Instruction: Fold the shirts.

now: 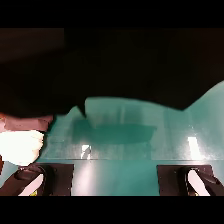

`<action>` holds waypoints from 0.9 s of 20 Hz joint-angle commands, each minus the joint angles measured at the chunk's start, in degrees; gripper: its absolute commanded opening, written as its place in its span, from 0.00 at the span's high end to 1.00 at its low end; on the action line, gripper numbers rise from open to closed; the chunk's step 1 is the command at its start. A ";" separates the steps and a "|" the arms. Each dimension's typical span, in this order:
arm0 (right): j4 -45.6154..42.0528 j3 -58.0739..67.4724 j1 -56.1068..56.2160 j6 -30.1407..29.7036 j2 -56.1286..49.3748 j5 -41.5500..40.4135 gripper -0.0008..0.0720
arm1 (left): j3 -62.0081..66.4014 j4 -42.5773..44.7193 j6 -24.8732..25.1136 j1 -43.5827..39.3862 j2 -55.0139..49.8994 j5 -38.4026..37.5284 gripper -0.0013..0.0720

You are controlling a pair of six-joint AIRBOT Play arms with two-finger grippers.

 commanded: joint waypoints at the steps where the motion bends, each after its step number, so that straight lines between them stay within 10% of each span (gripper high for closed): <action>1: -3.10 3.69 0.09 1.68 -4.81 8.33 0.97 | -3.43 0.46 -1.31 0.04 -0.04 -2.36 0.95; 9: -1.44 -19.71 4.28 1.57 -20.96 10.40 0.97 | -40.92 3.04 -2.12 0.04 -11.19 -6.97 0.95; 18: -0.70 -15.87 6.58 -2.05 -47.65 -3.56 0.97 | -45.20 0.13 -2.10 1.11 -36.94 19.58 0.95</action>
